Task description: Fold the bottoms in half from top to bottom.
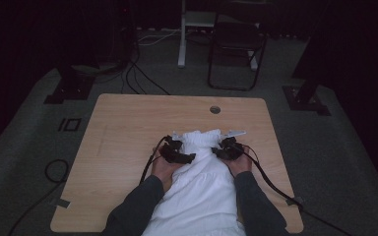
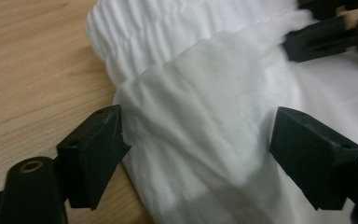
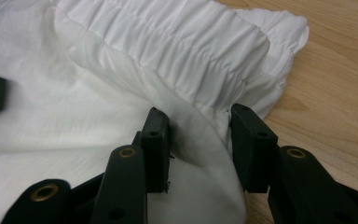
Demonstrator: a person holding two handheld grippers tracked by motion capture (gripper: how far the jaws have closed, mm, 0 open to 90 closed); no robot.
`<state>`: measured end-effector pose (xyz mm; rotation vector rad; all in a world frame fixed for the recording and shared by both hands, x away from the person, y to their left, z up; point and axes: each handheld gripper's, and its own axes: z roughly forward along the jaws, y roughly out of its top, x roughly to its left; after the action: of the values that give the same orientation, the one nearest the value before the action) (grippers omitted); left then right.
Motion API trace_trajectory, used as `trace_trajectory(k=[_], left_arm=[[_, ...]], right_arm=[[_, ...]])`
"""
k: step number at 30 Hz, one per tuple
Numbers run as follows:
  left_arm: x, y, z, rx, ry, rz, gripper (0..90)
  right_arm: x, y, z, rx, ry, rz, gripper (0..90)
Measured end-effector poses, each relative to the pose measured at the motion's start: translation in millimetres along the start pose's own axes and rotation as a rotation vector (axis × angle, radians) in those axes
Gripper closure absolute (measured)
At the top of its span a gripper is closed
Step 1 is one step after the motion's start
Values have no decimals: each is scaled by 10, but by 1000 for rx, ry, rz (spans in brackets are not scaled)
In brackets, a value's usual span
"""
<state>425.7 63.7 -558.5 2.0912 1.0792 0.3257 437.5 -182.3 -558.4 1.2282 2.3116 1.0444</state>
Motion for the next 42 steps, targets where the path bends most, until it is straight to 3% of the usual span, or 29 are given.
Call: trace_trajectory(k=[3, 7, 11, 13, 17, 18, 21, 23, 26, 30, 33, 35, 36, 38, 42], left_arm=[[13, 16, 28, -5, 21, 11, 138], [1, 66, 83, 9, 53, 62, 152], [1, 115, 90, 25, 58, 86, 278], [0, 131, 89, 35, 52, 97, 323], [-5, 124, 93, 28, 52, 103, 331], [-6, 124, 94, 29, 52, 104, 331], [-6, 123, 94, 28, 50, 103, 331], [-2, 123, 94, 26, 47, 105, 331], [7, 127, 95, 23, 42, 102, 345], [9, 144, 103, 17, 38, 95, 414], [8, 171, 99, 30, 3, 77, 540], [10, 185, 102, 43, -44, 53, 657], [15, 187, 106, 47, -65, 38, 734], [33, 192, 110, 48, -82, 37, 789], [76, 262, 57, 35, -78, 66, 829]], right_arm=[[3, 3, 1, 1, -2, -2, 603], [11, 1, 1, 1, -7, 1, 601], [18, -2, 0, 1, -10, -4, 580], [23, 1, -12, 11, -28, -8, 509], [24, 4, -48, -7, -139, -36, 264], [11, 10, -39, -7, -147, -43, 229], [-47, 35, 30, 22, -137, -50, 151], [-114, 62, 73, 30, -107, -24, 148], [-171, 77, 94, 30, -47, 0, 231], [-113, 82, 66, 17, -5, -22, 524], [-91, 81, 55, 12, 14, 34, 672], [-88, 80, 50, 19, 40, 78, 802], [-84, 78, 50, 21, 51, 97, 823], [-88, 79, 52, 22, 62, 127, 835], [-124, 103, 18, 5, 97, 150, 843]])
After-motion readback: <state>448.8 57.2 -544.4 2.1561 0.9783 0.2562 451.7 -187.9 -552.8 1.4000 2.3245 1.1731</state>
